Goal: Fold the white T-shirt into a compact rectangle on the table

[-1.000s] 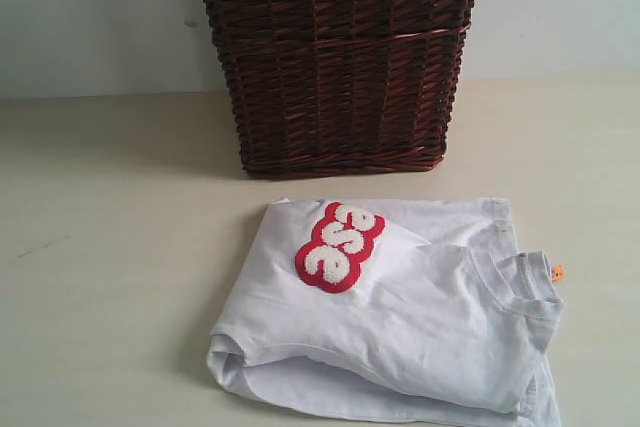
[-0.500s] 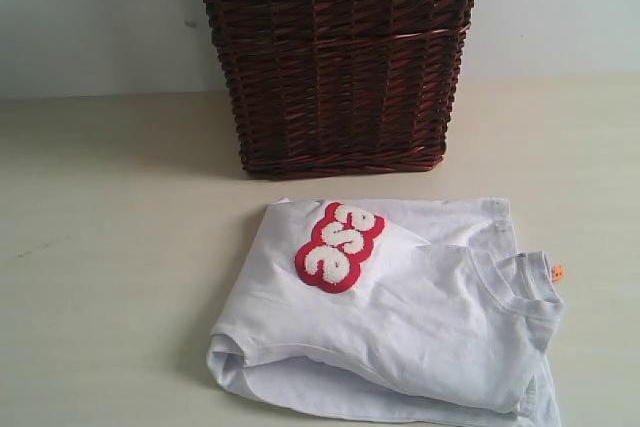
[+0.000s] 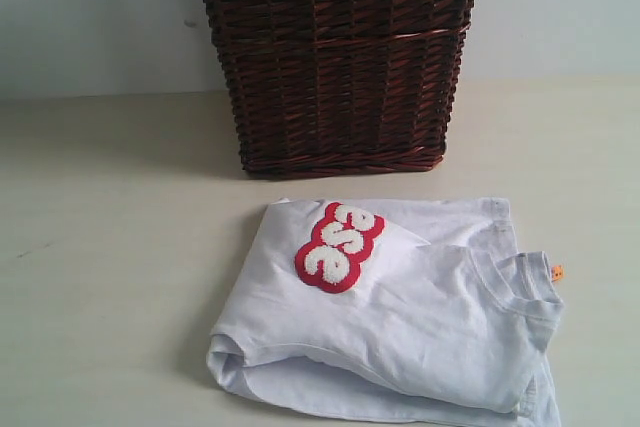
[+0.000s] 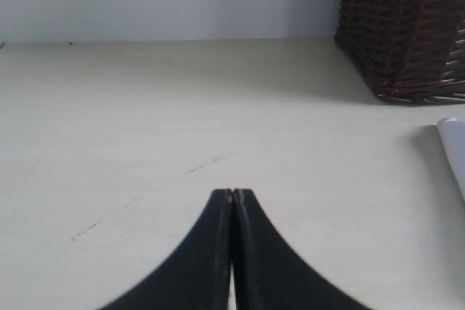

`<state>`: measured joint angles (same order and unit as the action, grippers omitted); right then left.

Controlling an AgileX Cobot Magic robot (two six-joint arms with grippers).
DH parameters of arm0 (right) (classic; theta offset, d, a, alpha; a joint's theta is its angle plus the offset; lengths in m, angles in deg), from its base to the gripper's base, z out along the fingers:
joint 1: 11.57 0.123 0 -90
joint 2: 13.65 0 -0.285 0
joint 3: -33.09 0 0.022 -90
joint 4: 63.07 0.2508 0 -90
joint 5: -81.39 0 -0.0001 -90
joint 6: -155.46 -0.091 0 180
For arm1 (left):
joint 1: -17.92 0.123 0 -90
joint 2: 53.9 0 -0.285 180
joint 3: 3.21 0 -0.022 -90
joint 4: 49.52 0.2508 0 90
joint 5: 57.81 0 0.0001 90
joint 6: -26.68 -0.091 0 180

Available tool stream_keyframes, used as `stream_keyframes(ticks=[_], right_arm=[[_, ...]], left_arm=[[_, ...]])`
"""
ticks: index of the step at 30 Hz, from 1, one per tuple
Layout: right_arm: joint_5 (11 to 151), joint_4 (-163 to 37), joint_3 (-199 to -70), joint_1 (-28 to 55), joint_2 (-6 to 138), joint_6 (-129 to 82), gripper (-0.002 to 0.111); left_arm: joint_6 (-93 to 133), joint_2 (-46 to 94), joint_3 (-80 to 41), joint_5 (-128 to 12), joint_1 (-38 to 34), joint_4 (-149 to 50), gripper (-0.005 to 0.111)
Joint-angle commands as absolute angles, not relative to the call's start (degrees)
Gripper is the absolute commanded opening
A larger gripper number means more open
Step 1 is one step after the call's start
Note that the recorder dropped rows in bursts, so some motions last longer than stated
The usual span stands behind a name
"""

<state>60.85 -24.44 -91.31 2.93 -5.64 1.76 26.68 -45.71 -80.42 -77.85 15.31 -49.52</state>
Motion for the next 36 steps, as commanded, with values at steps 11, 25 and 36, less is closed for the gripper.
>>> stream_keyframes(ticks=[11,25,36], right_arm=[[61.5,-26.3,-91.1,3.0,-5.9,3.8,0.0],[65.5,-50.9,-89.7,3.0,-5.9,-15.1,0.0],[87.3,-65.9,-72.5,-5.3,-5.9,-26.2,0.0]], left_arm=[[27.1,-46.1,-80.4,-77.9,15.5,-49.5,0.0],[27.1,-46.1,-80.4,-77.9,15.5,-49.5,0.0],[27.1,-46.1,-80.4,-77.9,15.5,-49.5,0.0]])
